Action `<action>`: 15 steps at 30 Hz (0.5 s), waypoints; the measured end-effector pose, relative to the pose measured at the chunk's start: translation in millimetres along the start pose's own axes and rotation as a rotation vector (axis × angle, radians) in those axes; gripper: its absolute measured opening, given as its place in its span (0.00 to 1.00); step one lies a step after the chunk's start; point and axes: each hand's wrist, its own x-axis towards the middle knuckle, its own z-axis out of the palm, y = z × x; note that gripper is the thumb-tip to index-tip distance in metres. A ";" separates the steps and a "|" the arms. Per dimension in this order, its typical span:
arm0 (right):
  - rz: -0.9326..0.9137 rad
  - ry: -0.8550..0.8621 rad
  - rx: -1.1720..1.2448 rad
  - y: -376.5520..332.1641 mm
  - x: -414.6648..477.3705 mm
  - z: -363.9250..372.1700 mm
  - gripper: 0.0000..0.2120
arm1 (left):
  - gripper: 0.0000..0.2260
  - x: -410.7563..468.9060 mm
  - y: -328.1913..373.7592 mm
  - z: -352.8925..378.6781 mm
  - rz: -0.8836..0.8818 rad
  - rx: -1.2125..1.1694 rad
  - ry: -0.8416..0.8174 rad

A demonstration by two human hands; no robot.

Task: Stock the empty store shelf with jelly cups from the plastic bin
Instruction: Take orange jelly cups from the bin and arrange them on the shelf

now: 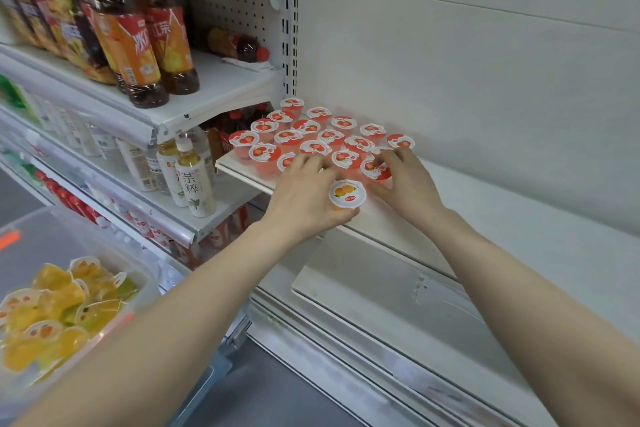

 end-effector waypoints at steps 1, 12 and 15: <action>-0.025 -0.013 -0.017 1.7 0.0 -2.6 0.20 | 0.25 3.7 2.2 2.7 -0.001 0.003 0.004; -0.196 -0.018 -0.137 19.5 -6.1 -28.5 0.17 | 0.25 19.3 7.7 29.1 0.021 0.036 0.009; -0.208 -0.012 -0.139 20.1 -6.0 -31.5 0.17 | 0.27 17.1 7.7 28.3 0.022 0.057 -0.016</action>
